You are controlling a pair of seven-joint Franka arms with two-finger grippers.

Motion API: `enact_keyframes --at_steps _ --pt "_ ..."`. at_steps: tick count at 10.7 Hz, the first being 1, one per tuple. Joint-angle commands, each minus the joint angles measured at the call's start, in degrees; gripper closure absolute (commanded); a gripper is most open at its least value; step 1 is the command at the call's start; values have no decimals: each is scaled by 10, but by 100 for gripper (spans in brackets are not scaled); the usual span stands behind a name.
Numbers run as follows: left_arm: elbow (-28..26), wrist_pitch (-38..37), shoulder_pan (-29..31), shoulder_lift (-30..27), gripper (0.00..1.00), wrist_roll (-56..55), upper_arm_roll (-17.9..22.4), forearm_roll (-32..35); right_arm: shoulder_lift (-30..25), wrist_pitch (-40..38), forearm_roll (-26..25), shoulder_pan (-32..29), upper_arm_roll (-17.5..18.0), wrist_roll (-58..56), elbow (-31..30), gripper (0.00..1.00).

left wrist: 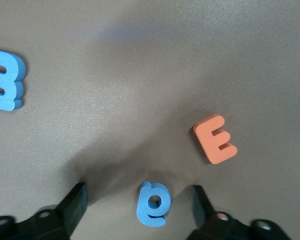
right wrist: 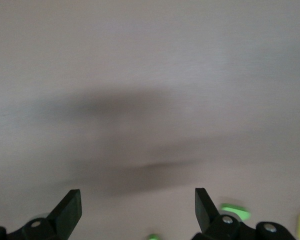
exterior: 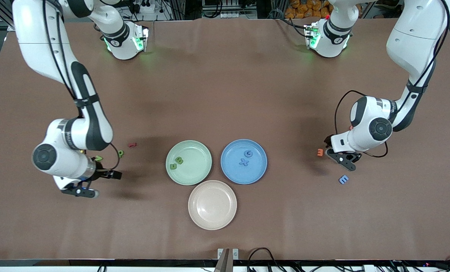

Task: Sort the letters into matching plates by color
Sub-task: 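Grasp the blue a with the left gripper while the right gripper returns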

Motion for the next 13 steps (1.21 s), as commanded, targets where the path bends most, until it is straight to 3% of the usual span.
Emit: enact_keyframes --at_steps 1,7,9,13 --pt "-13 8 5 -7 100 -32 -2 12 -30 -21 -5 -47 4 25 -19 0" --pt "-27 8 3 -16 100 -64 -2 12 -46 -4 -4 -64 2 101 -78 0" --pt "-23 6 1 -21 100 -70 -3 12 -60 69 -4 -65 3 102 -136 0" --pt "3 -5 -3 -31 100 -95 -6 9 -78 109 -5 -66 3 101 -183 0"
